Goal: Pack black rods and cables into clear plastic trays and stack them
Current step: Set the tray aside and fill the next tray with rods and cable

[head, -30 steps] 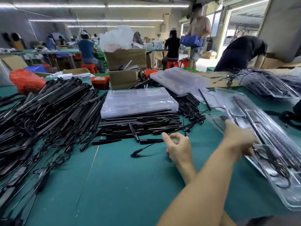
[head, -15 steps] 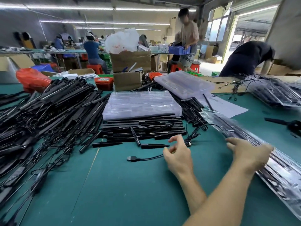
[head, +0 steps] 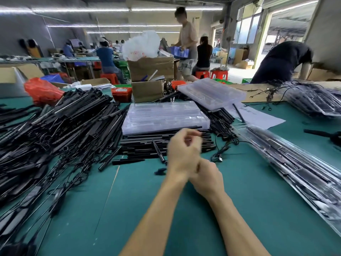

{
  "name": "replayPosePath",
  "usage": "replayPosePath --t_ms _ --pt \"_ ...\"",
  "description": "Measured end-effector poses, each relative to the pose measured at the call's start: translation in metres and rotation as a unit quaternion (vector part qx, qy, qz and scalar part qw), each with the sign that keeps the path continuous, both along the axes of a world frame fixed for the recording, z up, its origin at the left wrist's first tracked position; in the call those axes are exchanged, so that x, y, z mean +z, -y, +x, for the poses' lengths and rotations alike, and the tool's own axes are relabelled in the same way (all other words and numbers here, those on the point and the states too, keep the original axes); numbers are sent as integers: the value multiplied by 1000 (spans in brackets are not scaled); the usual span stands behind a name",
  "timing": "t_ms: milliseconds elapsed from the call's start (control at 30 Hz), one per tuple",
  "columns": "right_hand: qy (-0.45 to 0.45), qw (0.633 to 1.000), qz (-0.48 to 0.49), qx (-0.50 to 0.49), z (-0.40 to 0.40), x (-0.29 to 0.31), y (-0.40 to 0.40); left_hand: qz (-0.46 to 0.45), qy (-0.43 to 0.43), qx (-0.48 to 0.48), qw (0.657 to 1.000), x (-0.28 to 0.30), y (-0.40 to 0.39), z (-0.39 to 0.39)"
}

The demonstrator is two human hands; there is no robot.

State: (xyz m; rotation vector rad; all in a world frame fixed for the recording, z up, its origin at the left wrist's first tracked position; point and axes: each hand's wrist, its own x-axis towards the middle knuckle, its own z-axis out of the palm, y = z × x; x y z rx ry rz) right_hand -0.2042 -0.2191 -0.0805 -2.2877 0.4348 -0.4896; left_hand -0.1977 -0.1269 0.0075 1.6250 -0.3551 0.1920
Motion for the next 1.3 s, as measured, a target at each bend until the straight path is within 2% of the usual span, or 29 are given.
replayPosePath --t_ms 67,133,267,367,400,500,567,600,667,767,900,1033,1200,1300 --pt "55 997 42 -45 3 2 2 -16 5 76 997 -7 -37 16" --pt "104 976 154 -116 6 4 11 -3 -19 128 992 -19 -67 31" --pt "125 895 389 -176 15 14 32 64 -80 172 980 -43 -107 53" --pt "171 846 472 -181 17 22 37 124 -89 178 972 -54 -124 66" --pt "178 852 455 -189 17 22 36 145 -82 179 970 -56 -128 71" --pt "154 920 312 -178 13 14 29 224 -40 175 958 -55 -133 90" --pt "113 966 198 -124 14 9 25 306 -6 168 937 -52 -135 106" --pt "98 977 152 -111 15 7 25 357 12 166 919 -49 -136 116" --pt "111 980 122 -113 16 6 25 448 39 149 881 -43 -138 134" --pt "158 974 129 -102 14 6 24 539 46 107 834 -33 -140 160" --pt "144 981 121 -52 17 2 24 610 -19 54 790 -25 -141 187" --pt "125 986 107 -38 21 -1 25 631 -56 39 773 -17 -142 204" --pt "101 990 93 -40 22 -2 25 644 -29 79 760 -10 -138 216" --pt "92 991 89 -40 22 -3 26 630 -12 111 768 -9 -132 220"
